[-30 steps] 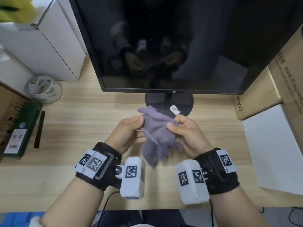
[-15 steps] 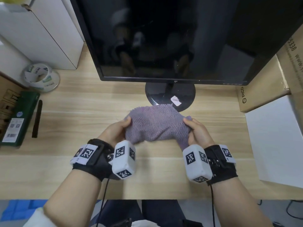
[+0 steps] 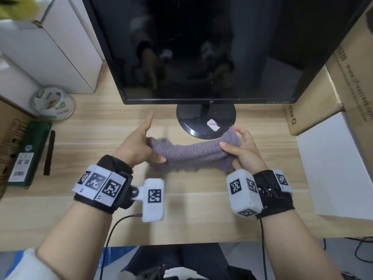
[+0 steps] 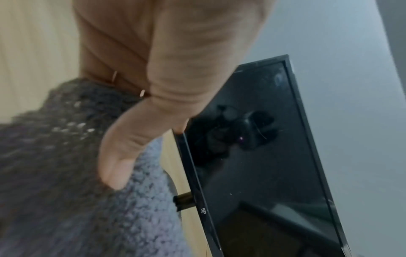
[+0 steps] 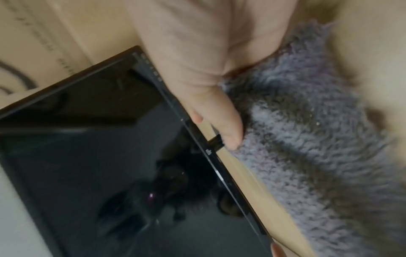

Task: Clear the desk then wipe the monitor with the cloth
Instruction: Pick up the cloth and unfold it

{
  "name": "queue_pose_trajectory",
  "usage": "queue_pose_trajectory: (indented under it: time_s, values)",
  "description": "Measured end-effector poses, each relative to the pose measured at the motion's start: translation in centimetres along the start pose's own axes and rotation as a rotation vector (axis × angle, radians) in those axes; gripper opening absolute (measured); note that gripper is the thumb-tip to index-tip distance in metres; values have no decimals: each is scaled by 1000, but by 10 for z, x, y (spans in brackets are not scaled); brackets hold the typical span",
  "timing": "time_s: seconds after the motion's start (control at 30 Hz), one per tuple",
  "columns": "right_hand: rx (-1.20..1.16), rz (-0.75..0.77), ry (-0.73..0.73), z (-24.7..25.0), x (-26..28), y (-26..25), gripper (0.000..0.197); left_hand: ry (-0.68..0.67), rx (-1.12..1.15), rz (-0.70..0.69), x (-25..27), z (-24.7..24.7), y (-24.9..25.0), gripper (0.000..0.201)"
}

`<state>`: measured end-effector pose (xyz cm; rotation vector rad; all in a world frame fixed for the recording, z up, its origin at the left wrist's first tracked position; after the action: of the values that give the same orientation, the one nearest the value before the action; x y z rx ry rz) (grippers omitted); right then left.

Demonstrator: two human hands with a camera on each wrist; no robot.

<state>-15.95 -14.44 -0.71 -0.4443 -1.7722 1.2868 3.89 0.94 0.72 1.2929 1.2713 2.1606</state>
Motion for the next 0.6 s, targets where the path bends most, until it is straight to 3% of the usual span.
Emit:
queue_pose_trajectory:
  time_s: [0.1, 0.2, 0.43, 0.6]
  values:
    - [134, 115, -71, -4, 6, -15, 58, 160, -193, -142, 7, 11, 21, 83]
    - [395, 204, -9, 0, 18, -31, 40, 225, -200, -241, 15, 19, 30, 51]
    - [784, 264, 193, 15, 32, -58, 38, 248, -44, -345, 22, 38, 41, 24]
    - [953, 306, 302, 16, 38, -74, 15, 211, -186, -443, 29, 41, 54, 14]
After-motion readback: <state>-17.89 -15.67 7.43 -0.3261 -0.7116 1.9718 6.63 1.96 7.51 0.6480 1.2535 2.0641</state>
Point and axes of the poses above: each hand's wrist, its own x-axis away from the middle knuckle, its own z-axis out of the back of the hand, y = z × x, the point moved 7 cm from there along -x, towards the middle knuckle, and after that the axes turned 15 degrees about x, right-handed, at the moved point
